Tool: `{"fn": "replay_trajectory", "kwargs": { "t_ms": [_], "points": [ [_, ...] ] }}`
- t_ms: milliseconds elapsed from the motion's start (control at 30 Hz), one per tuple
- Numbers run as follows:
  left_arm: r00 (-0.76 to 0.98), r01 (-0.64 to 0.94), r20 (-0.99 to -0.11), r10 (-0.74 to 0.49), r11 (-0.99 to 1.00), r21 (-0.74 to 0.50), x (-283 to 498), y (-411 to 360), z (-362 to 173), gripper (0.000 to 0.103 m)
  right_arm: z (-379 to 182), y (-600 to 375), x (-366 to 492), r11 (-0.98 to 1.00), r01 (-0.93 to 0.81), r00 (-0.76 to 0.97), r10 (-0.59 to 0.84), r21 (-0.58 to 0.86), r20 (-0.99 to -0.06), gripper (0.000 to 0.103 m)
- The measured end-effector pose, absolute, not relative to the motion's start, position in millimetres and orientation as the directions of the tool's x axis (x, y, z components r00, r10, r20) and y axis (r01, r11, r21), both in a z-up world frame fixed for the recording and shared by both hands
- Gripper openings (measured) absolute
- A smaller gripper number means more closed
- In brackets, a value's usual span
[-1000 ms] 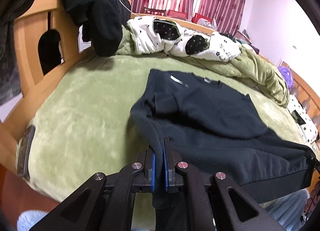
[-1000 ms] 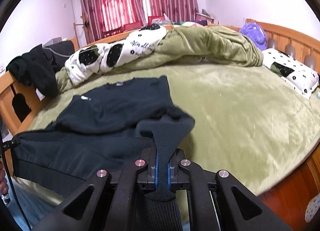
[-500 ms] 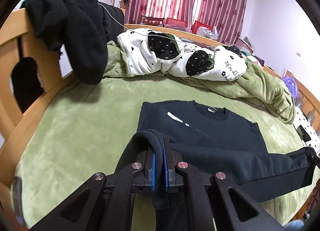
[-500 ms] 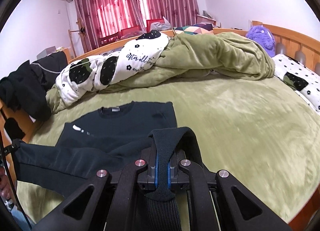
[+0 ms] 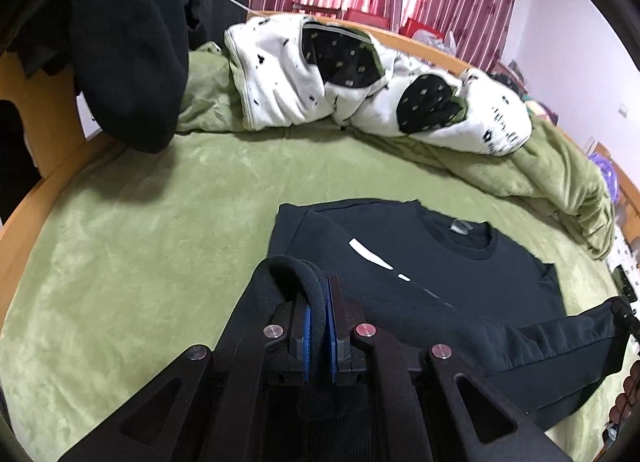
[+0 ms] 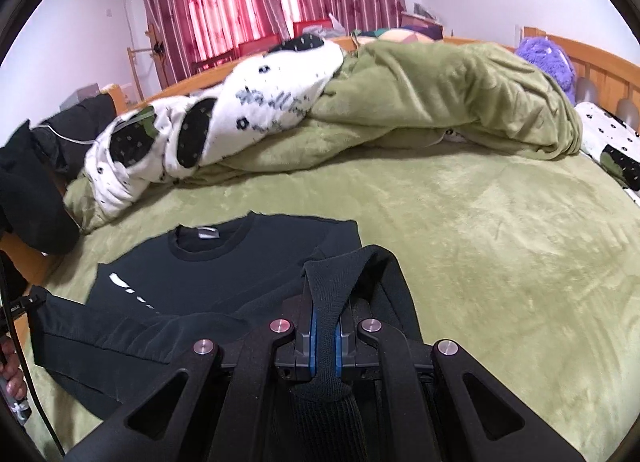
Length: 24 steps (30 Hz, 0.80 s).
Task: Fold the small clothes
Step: 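Lay the hem on the sweatshirt body and open both tools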
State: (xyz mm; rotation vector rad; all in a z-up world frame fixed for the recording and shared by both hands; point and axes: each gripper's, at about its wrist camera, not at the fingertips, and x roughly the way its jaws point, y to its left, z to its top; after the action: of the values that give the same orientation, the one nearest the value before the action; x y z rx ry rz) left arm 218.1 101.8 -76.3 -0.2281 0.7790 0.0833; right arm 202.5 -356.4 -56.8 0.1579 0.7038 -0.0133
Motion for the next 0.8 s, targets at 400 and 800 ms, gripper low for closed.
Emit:
{"fn": "replay_trajectory", "kwargs": {
  "t_ms": [400, 800],
  "points": [
    [0.652, -0.129, -0.754, 0.077, 0.992, -0.01, 248.4, 90.2, -121.3, 0.009, -128.1, -364.7, 246.6, 0.991, 0.104, 0.664, -0.002, 0.09, -0.748, 0.008],
    [0.609, -0.144, -0.788, 0.094, 0.99, 0.006, 232.2, 92.5, -123.5, 0.034, -125.1, -366.1, 216.0, 0.992, 0.119, 0.647, -0.103, -0.033, -0.755, 0.054]
  ]
}}
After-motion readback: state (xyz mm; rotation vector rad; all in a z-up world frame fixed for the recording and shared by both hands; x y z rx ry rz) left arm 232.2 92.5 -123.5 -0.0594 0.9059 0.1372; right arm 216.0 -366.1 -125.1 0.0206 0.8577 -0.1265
